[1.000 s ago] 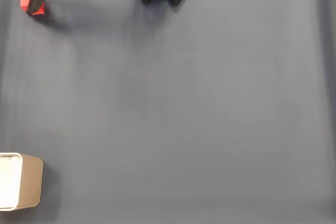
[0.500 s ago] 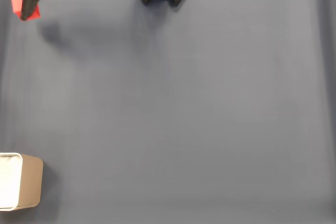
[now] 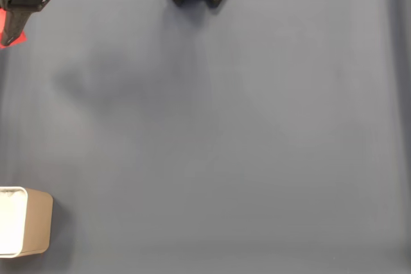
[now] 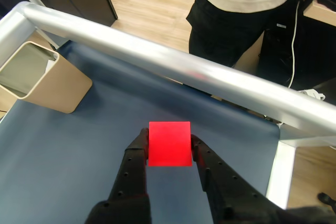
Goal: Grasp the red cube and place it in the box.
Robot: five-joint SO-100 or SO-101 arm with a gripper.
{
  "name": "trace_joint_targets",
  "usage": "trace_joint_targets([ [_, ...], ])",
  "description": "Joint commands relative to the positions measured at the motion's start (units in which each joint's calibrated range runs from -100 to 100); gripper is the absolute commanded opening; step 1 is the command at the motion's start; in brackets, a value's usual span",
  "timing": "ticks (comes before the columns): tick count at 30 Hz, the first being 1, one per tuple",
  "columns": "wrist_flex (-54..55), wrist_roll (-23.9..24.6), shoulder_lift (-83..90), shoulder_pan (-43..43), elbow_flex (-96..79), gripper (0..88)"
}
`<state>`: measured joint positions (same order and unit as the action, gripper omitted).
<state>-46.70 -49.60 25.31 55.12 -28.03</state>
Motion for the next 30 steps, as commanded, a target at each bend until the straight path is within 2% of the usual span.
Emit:
trace_joint_targets([
  [1,-0.1,0.2,-0.27,-2.28,5.49,0.0],
  [30,0.55,-0.1,-22.98,-18.04,38.16,0.1],
])
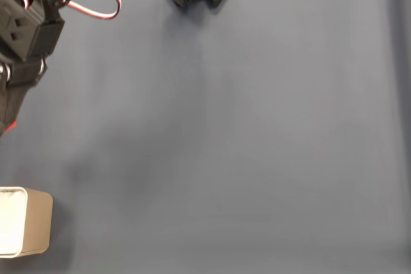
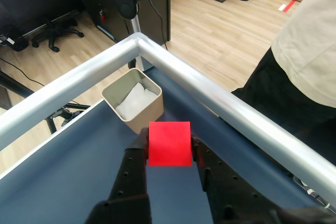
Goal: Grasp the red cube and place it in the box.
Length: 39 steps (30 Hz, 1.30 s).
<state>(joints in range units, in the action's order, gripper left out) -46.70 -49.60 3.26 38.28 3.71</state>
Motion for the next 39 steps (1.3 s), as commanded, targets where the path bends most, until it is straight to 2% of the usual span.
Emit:
trace_joint_targets([
  [1,0.63,-0.15,-1.96,-1.56,7.79,0.1],
  [15,0.96,0.0,-16.51,-4.61,27.04,0.2],
  [16,0.96,0.05,-21.02,-5.32,33.52,0.2],
  [39,1.12,0.29,-39.05,-6.39,55.69,0.5],
])
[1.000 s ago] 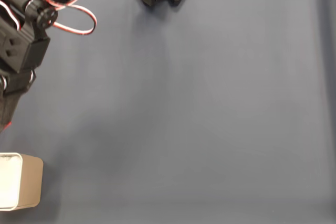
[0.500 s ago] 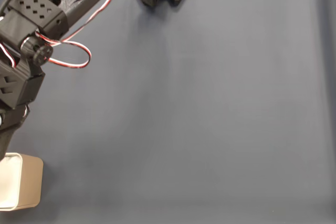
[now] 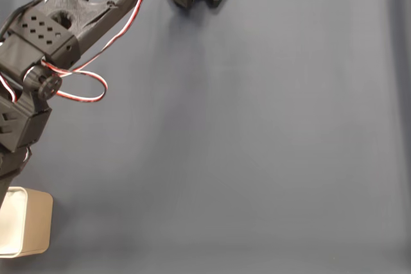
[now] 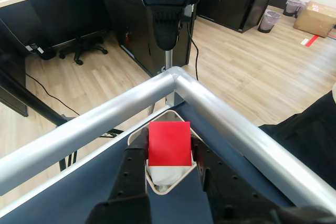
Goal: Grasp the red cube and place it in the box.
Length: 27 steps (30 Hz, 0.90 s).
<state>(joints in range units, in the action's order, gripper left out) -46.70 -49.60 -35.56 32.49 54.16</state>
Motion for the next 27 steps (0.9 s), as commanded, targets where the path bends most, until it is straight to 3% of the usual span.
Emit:
trace_joint_targets([
  [1,1.21,0.24,-0.92,-0.67,6.06,0.5],
  [27,2.27,-0.63,-8.2,-1.6,13.36,1.2],
])
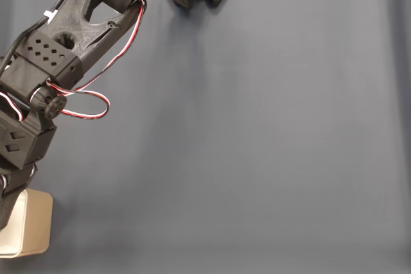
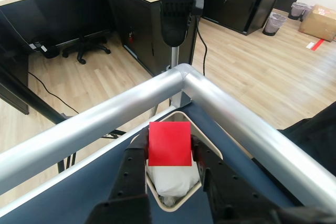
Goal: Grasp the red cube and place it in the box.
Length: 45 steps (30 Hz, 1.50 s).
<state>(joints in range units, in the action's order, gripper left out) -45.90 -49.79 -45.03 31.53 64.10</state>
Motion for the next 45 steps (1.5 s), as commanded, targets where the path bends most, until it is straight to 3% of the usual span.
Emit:
trace_joint_targets([
  [1,1.48,-0.44,1.27,-0.63,3.41,1.2],
  [16,1.48,-0.49,1.96,-0.21,3.41,3.2],
  [18,1.48,-0.39,2.13,-0.07,3.41,8.2],
  [23,1.15,-0.49,2.57,0.5,3.23,31.5],
  [28,0.98,-1.27,2.74,0.86,3.23,40.3],
  [45,1.07,-1.12,2.83,0.93,3.32,44.2],
])
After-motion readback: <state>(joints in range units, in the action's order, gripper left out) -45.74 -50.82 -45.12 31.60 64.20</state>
